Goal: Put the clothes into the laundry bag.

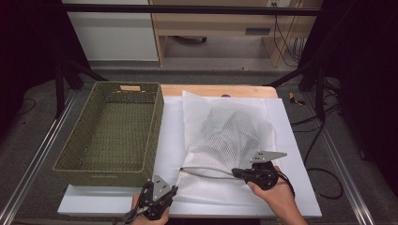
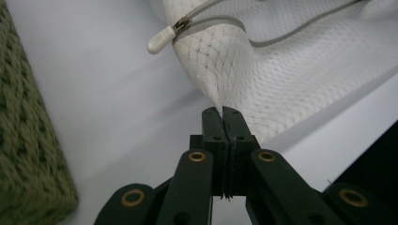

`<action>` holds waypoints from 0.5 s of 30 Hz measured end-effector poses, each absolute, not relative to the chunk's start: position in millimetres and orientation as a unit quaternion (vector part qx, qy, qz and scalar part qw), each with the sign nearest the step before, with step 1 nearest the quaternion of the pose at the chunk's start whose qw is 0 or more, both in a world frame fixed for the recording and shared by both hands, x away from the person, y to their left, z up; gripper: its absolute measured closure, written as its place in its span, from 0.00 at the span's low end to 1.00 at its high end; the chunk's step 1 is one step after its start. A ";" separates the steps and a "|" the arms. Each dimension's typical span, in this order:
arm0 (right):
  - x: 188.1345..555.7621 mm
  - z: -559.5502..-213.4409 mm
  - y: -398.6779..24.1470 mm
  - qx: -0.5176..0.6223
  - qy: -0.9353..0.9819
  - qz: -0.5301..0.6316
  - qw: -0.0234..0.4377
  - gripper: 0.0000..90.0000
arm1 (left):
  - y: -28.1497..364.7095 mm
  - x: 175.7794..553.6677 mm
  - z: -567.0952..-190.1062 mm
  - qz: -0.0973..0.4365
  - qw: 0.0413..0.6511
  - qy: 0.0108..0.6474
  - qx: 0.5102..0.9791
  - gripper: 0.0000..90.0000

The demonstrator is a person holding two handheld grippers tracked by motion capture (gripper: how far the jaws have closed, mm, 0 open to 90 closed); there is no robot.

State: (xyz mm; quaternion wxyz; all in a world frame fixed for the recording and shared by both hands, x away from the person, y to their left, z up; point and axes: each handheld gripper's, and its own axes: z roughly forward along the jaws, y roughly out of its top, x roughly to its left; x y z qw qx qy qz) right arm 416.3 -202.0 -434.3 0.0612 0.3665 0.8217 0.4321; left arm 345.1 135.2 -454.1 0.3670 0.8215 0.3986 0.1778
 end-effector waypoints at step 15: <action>404.8 -448.0 -196.8 0.356 0.839 0.407 0.051 1.00 | 135.2 329.6 -465.2 0.164 0.360 0.392 0.831 0.99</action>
